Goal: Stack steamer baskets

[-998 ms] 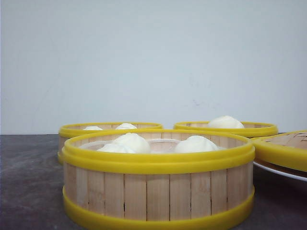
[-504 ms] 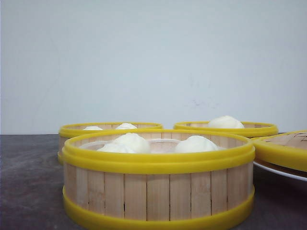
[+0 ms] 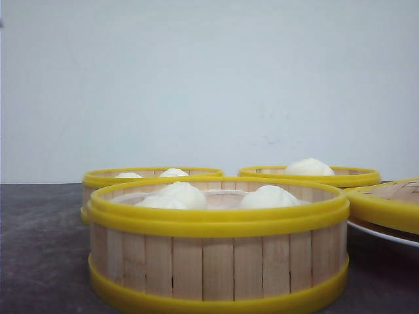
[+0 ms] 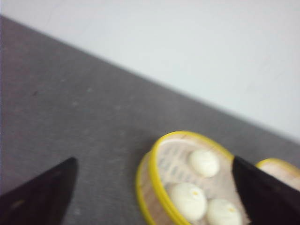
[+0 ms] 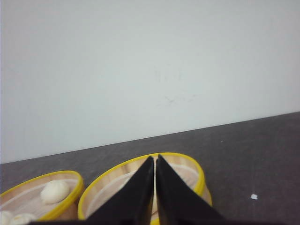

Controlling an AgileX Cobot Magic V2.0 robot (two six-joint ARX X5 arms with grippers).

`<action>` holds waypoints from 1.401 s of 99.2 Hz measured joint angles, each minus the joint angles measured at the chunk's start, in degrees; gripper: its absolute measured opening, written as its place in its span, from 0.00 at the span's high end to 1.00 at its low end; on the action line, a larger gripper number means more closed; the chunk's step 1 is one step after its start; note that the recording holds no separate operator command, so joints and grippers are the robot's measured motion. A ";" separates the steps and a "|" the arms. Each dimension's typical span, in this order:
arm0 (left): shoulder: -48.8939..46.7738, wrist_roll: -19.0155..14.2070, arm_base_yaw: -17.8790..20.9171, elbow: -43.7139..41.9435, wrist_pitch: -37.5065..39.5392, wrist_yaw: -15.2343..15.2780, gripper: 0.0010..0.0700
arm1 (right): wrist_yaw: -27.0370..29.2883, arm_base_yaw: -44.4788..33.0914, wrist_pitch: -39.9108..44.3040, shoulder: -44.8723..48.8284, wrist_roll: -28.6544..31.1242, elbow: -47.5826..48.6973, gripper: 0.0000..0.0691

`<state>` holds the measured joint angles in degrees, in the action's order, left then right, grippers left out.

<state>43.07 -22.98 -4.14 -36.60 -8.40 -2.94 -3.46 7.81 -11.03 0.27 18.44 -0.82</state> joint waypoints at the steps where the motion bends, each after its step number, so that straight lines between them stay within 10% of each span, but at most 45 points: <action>1: 1.62 0.48 0.00 -1.18 -0.20 -0.02 0.01 | 0.00 0.00 0.02 0.00 0.07 0.00 0.99; 24: 33.18 1.66 -1.84 -25.62 -15.87 -8.70 0.22 | -0.44 0.00 0.07 0.00 0.52 0.00 0.99; 73: 78.64 10.58 -6.67 -79.30 -61.24 -5.70 0.38 | -2.64 0.00 1.49 0.00 0.52 0.00 0.99; 94: 83.78 12.35 -8.72 -82.60 -63.01 1.57 0.39 | -2.67 0.00 2.71 0.00 0.52 0.00 0.99; 139: 88.26 11.82 -8.66 -82.77 -63.19 1.51 0.47 | -2.64 0.00 5.95 0.00 0.52 0.00 0.99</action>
<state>131.33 -11.16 -12.80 -119.37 -71.59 -1.43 -6.11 7.81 -5.08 0.27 18.96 -0.82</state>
